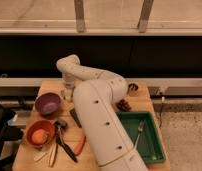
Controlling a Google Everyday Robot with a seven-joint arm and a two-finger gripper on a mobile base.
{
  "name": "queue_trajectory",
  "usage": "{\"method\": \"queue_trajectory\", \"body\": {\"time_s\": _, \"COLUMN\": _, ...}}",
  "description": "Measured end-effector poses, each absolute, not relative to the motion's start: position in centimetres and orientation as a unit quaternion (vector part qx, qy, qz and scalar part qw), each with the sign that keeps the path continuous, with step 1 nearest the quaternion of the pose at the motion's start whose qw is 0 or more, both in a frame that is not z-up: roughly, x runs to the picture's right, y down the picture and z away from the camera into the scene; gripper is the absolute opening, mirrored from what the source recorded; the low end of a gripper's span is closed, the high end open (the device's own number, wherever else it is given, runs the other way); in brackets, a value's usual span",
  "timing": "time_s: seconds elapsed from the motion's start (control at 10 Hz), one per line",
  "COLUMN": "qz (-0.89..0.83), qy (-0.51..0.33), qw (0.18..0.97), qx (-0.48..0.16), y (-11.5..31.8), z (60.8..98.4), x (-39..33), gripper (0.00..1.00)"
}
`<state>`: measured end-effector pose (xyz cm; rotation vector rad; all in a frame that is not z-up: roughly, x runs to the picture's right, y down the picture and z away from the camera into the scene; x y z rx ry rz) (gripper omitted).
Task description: Wipe purple bowl with sponge
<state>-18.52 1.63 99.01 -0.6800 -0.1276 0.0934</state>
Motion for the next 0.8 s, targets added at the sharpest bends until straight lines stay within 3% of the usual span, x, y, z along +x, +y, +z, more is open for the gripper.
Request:
{"method": "queue_trajectory", "body": {"time_s": 0.6, "qz": 0.024, "qy": -0.062, "qw": 0.935, "qx": -0.349, "y": 1.6, "z": 98.0, "x": -18.2, "gripper": 0.07}}
{"method": "queue_trajectory", "body": {"time_s": 0.8, "qz": 0.055, "qy": -0.061, "qw": 0.931, "qx": -0.356, "y": -0.2, "z": 96.3, "x": -16.8, "gripper": 0.0}}
